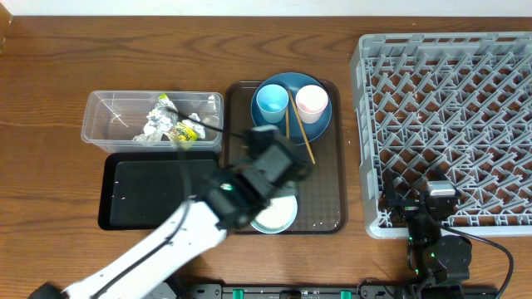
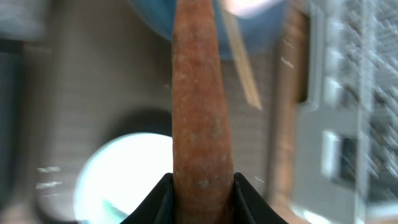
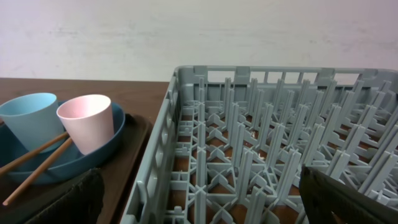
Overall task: Sort waste into correct bins and load items into the dishwasher rack
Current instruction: 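Lift the carrot with the left gripper and carry it to the black tray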
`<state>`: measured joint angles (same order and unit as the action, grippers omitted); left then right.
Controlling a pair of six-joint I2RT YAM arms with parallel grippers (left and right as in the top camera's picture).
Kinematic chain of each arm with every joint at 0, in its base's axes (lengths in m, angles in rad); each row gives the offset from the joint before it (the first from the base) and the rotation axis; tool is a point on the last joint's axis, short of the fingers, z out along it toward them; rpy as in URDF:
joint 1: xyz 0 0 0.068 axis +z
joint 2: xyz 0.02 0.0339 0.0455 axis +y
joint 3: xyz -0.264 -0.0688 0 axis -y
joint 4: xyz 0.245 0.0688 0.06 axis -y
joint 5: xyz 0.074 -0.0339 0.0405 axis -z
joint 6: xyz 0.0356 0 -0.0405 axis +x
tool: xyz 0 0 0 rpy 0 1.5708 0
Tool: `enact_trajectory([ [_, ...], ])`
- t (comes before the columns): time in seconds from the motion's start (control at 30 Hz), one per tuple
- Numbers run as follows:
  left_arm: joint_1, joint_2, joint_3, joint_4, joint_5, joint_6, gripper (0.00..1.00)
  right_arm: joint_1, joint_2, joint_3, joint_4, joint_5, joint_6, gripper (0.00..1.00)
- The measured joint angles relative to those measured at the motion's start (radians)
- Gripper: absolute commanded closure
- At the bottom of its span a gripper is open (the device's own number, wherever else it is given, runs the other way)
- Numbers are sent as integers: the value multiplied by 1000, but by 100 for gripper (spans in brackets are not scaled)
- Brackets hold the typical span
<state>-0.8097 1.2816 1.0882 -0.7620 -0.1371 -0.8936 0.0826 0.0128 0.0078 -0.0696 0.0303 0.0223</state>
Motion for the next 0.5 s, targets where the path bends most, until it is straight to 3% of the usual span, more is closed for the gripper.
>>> enact_trajectory([
  [0.27,310,-98,-2,-220,-79,0,81,0,0,0,0,0,0,1],
  [0.5,535,-100,-93,-237,-96,0,81,0,0,0,0,0,0,1],
])
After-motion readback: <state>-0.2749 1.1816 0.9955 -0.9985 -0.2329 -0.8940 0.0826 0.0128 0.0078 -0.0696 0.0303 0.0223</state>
